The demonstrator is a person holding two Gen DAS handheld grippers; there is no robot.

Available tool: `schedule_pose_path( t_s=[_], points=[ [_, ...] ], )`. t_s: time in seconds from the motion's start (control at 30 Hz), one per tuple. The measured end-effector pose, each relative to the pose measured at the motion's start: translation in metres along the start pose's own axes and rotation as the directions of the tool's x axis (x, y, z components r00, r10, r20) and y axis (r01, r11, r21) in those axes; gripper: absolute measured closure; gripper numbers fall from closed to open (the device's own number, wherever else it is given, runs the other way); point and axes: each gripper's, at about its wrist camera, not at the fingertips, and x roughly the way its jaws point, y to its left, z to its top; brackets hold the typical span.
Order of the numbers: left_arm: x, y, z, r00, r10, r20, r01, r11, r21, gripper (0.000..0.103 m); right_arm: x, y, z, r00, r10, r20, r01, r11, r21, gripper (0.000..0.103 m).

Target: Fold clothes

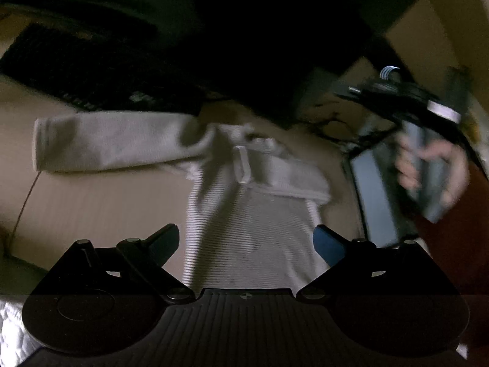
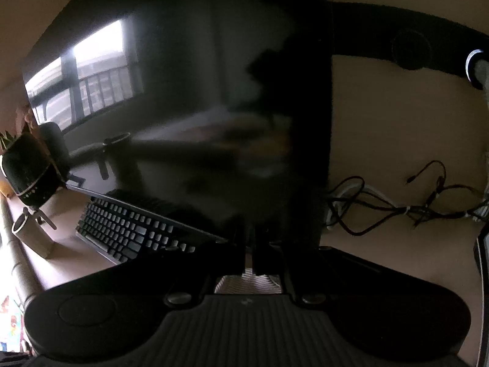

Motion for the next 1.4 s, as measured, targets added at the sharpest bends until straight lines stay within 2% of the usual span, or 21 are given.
schedule_pose_path(
  t_s=[0.07,0.17,0.2,0.23,0.3,0.43,0.47,0.6,0.63,0.67,0.73,0.77,0.87,0.93,1.07,1.1,1.13,1.17,1.23,1.3,1.4],
  points=[
    [0.010,0.009,0.000,1.000,0.027,0.004,-0.027,0.999,-0.024,0.005,-0.008,-0.008,-0.011,1.000,0.017,0.004,-0.017,1.000,0.021,0.099],
    [0.021,0.037,0.004,0.992,0.122,0.030,-0.119,0.989,-0.090,0.005,-0.020,-0.022,-0.035,0.999,0.048,0.012,-0.048,0.998,0.046,0.095],
    [0.022,0.048,0.006,0.987,0.154,0.048,-0.148,0.982,-0.115,0.005,-0.025,-0.026,-0.046,0.998,0.059,0.017,-0.060,0.997,0.052,0.088],
    [0.023,0.058,0.008,0.980,0.186,0.066,-0.176,0.975,-0.140,0.005,-0.030,-0.030,-0.058,0.997,0.073,0.022,-0.074,0.995,0.063,0.072],
    [0.026,0.078,0.013,0.963,0.251,0.099,-0.229,0.954,-0.191,0.006,-0.037,-0.036,-0.086,0.994,0.107,0.030,-0.109,0.991,0.082,0.055],
    [0.031,0.118,0.023,0.912,0.380,0.154,-0.325,0.898,-0.297,0.006,-0.047,-0.036,-0.151,0.980,0.200,0.021,-0.201,0.977,0.077,0.054],
    [0.033,0.127,0.025,0.897,0.411,0.164,-0.345,0.881,-0.324,0.006,-0.048,-0.034,-0.165,0.973,0.230,0.014,-0.230,0.970,0.078,0.053],
    [0.050,0.137,0.036,0.866,0.474,0.160,-0.375,0.827,-0.420,0.009,-0.050,-0.035,-0.204,0.927,0.374,-0.019,-0.367,0.918,0.152,0.045],
    [0.054,0.139,0.039,0.858,0.489,0.158,-0.381,0.811,-0.443,0.021,-0.051,-0.037,-0.210,0.913,0.407,-0.030,-0.396,0.902,0.171,0.040],
    [0.059,0.142,0.042,0.849,0.504,0.155,-0.387,0.795,-0.466,0.025,-0.051,-0.039,-0.214,0.899,0.437,-0.044,-0.422,0.887,0.186,0.038],
    [0.067,0.146,0.047,0.831,0.536,0.148,-0.401,0.762,-0.508,0.023,-0.052,-0.039,-0.217,0.880,0.471,-0.065,-0.453,0.872,0.185,0.032],
    [0.072,0.145,0.049,0.814,0.564,0.139,-0.434,0.749,-0.500,0.022,-0.053,-0.037,-0.219,0.872,0.484,-0.078,-0.466,0.868,0.173,0.030],
    [0.083,0.141,0.051,0.787,0.604,0.127,-0.474,0.723,-0.503,0.021,-0.058,-0.029,-0.221,0.851,0.514,-0.103,-0.500,0.855,0.134,0.028],
    [0.082,0.137,0.051,0.774,0.618,0.136,-0.487,0.720,-0.494,0.030,-0.064,-0.028,-0.221,0.843,0.528,-0.106,-0.516,0.848,0.118,0.022],
    [0.081,0.129,0.053,0.749,0.644,0.156,-0.514,0.713,-0.476,0.049,-0.074,-0.032,-0.218,0.835,0.540,-0.106,-0.533,0.841,0.092,0.019],
    [0.080,0.127,0.053,0.742,0.651,0.161,-0.521,0.711,-0.472,0.060,-0.075,-0.033,-0.219,0.837,0.536,-0.108,-0.529,0.844,0.086,0.019],
    [0.080,0.125,0.053,0.735,0.657,0.167,-0.528,0.709,-0.468,0.080,-0.076,-0.035,-0.220,0.837,0.535,-0.110,-0.529,0.844,0.085,0.019],
    [0.079,0.123,0.053,0.729,0.663,0.172,-0.534,0.707,-0.463,0.085,-0.077,-0.038,-0.220,0.837,0.536,-0.112,-0.529,0.844,0.090,0.019],
    [0.078,0.119,0.054,0.715,0.675,0.182,-0.548,0.702,-0.455,0.093,-0.077,-0.042,-0.220,0.836,0.536,-0.116,-0.527,0.844,0.101,0.019],
    [0.077,0.115,0.055,0.702,0.686,0.192,-0.560,0.698,-0.447,0.093,-0.075,-0.045,-0.219,0.833,0.540,-0.117,-0.531,0.841,0.103,0.018],
    [0.062,0.106,0.065,0.717,0.665,0.208,-0.527,0.713,-0.462,0.093,-0.073,-0.049,-0.217,0.824,0.554,-0.117,-0.544,0.832,0.105,0.017]
  ],
)
